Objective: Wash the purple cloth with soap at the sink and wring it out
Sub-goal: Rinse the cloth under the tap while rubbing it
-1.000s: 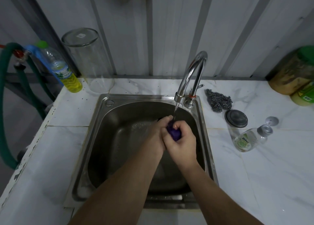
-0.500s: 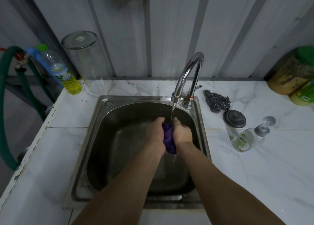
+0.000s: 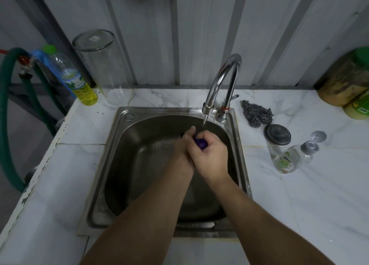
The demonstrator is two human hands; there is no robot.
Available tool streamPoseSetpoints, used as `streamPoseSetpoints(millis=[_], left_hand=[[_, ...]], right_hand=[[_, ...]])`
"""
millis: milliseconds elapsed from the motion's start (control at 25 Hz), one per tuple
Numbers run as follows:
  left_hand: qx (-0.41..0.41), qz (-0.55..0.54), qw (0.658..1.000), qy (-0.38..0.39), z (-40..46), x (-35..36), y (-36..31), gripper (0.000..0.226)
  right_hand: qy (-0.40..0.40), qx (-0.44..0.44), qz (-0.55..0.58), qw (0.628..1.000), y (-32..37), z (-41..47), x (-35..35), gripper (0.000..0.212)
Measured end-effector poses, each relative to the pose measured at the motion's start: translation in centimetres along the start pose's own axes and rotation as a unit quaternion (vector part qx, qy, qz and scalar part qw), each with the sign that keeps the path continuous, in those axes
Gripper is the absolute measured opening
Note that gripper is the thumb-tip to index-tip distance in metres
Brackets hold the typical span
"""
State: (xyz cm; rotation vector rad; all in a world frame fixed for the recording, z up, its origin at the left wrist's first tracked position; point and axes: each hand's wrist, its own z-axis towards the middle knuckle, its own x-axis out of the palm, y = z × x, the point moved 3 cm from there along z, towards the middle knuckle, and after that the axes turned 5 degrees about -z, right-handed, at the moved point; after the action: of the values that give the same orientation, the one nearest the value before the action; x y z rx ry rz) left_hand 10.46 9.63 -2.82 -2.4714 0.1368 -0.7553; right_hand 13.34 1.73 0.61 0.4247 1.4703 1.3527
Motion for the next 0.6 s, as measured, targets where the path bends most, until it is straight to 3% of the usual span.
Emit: streamPoseSetpoints(millis=[120,240,320,400,480,520,600], left_hand=[[-0.03,-0.039,0.998,-0.026,-0.2,0.0,0.5,0.024],[0.002,0.07,0.995,-0.072,0.1,-0.6,0.7,0.012],[0.027,0.131,0.985,-0.106,-0.1,-0.9,0.7,0.011],[0.028,0.125,0.987,-0.1,-0.2,-1.0,0.5,0.019],[0.0,0.068,0.993,-0.095,-0.5,-0.9,-0.1,0.026],[-0.009,0.041,0.994,-0.099,-0.4,-0.8,-0.5,0.029],[-0.017,0.012,0.993,-0.118,0.0,-0.7,-1.3,0.033]], right_hand=[[0.03,0.118,0.005,0.992,-0.9,1.8,0.9,0.042],[0.021,0.23,-0.009,0.973,-2.9,3.4,1.2,0.039],[0.053,0.361,0.045,0.93,-4.6,3.5,1.6,0.034],[0.108,0.475,0.176,0.855,-4.9,2.1,2.1,0.039],[0.099,0.497,0.285,0.814,-4.5,0.8,2.2,0.04],[0.08,0.479,0.323,0.812,-4.3,0.3,2.2,0.037],[0.05,0.375,0.341,0.86,-3.2,-0.7,1.5,0.024]])
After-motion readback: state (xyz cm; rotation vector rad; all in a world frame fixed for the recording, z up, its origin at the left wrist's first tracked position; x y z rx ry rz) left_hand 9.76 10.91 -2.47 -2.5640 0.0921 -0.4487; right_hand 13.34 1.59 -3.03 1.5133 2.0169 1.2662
